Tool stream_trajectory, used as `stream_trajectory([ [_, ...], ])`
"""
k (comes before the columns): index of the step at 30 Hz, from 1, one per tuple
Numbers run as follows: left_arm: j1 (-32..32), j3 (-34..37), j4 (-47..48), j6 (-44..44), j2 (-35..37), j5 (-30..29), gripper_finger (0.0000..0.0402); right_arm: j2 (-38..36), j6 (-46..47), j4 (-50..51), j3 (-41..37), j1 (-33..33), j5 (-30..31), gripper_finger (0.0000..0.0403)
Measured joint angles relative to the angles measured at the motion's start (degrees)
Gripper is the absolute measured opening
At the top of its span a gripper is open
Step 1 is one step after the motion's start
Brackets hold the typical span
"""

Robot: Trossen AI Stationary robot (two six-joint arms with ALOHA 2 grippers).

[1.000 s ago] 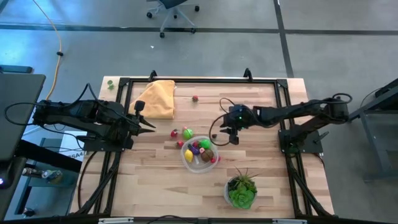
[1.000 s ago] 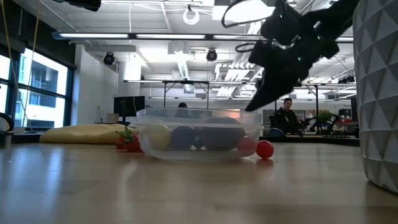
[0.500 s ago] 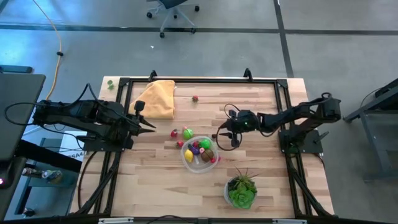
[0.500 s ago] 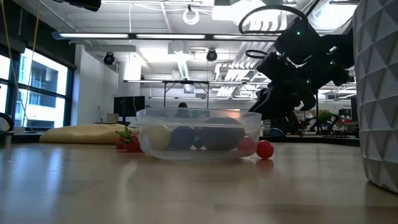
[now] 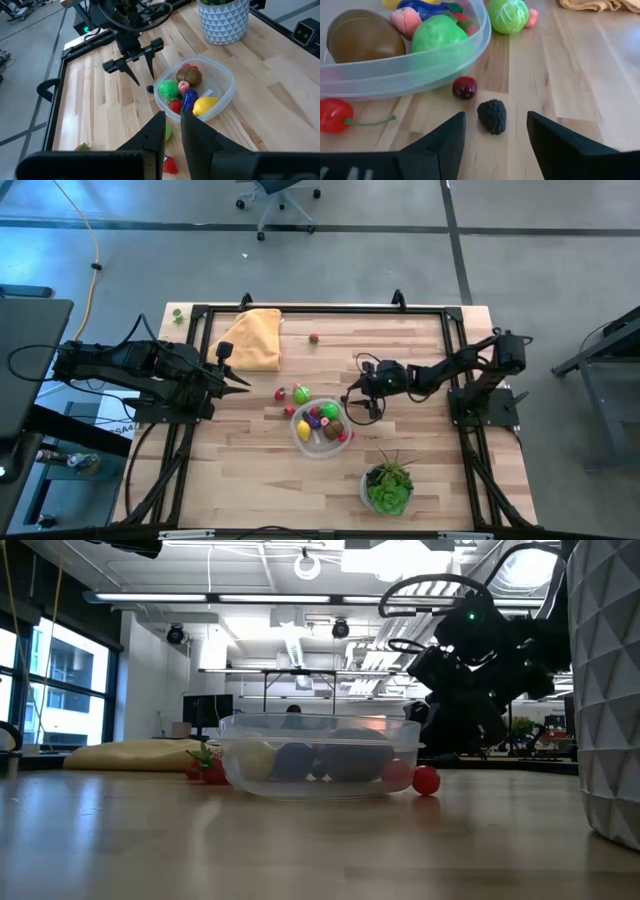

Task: Pick and placing Produce into tupperware
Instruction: Put the black raspberry into the transparent bin

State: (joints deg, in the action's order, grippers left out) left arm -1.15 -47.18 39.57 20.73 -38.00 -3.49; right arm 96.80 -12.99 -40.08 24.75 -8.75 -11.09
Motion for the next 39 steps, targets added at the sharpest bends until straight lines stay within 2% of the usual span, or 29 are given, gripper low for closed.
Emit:
stream_trajectory([
  [18, 0.0, 0.0, 0.0, 0.0, 0.0, 0.0, 0.0051, 7.0, 1.1, -1.2, 4.1, 0.0, -2.0, 0.0205],
  [29, 0.0, 0.0, 0.0, 0.0, 0.0, 0.0, 0.0051, 7.1, 1.1, 0.1, 4.2, 0.0, -1.1, 0.0203],
  [39, 0.0, 0.0, 0.0, 0.0, 0.0, 0.0, 0.0051, 7.1, 1.2, 0.8, 4.2, 0.0, -1.2, 0.0172],
])
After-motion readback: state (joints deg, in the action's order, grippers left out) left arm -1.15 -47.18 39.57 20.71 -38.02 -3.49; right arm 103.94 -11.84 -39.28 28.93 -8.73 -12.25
